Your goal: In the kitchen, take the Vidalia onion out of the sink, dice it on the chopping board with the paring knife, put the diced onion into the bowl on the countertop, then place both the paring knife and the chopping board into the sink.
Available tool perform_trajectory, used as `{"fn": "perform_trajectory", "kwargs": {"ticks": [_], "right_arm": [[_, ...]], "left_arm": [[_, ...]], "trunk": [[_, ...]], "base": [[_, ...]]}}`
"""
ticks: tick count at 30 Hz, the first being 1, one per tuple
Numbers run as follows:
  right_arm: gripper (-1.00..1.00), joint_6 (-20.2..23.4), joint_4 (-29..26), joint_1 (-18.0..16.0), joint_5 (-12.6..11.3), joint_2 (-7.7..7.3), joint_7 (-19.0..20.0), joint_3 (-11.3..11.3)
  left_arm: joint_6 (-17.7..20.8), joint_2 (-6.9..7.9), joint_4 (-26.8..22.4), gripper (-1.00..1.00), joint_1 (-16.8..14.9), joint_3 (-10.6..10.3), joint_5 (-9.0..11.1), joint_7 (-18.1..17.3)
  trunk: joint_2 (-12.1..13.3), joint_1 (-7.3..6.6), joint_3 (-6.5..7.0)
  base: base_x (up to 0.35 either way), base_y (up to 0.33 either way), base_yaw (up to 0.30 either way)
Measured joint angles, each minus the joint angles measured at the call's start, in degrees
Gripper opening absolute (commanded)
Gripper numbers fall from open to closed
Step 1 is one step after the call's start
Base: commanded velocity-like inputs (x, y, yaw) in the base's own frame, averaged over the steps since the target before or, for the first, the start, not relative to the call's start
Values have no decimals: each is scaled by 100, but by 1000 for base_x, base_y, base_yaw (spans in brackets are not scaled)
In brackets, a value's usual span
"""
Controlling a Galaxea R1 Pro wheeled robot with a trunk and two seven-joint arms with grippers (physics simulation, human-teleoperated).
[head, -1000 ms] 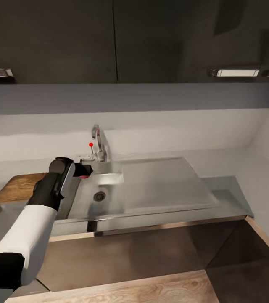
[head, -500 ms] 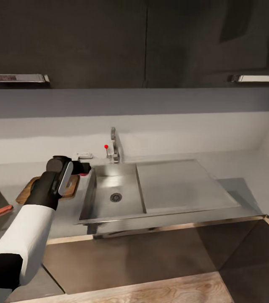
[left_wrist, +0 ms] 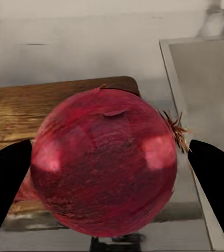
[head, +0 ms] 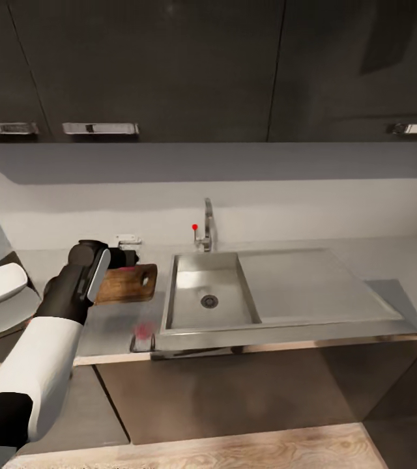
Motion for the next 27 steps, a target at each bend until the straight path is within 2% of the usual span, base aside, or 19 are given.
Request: {"fn": "perform_trajectory", "kwargs": {"ticks": [10, 17, 22, 27], "right_arm": [[100, 0, 0, 0, 0, 0, -1, 0], [100, -7, 1, 0, 0, -7, 2, 0], [100, -8, 1, 0, 0, -8, 7, -1], [100, -8, 1, 0, 0, -8, 8, -1]], "left_arm": [[0, 1, 86, -100, 0, 0, 6, 0], [-5, -14, 299, -100, 1, -7, 11, -4], [-9, -74, 559, -100, 1, -26, 25, -11], [-19, -212, 756, -100, 1, -42, 19, -11]], "trunk": [[0, -2, 73], [0, -1, 121], [1, 0, 131], [1, 0, 130]], "base": [[105, 227, 210], [97, 57, 184], [11, 5, 30], [2, 1, 4]]}}
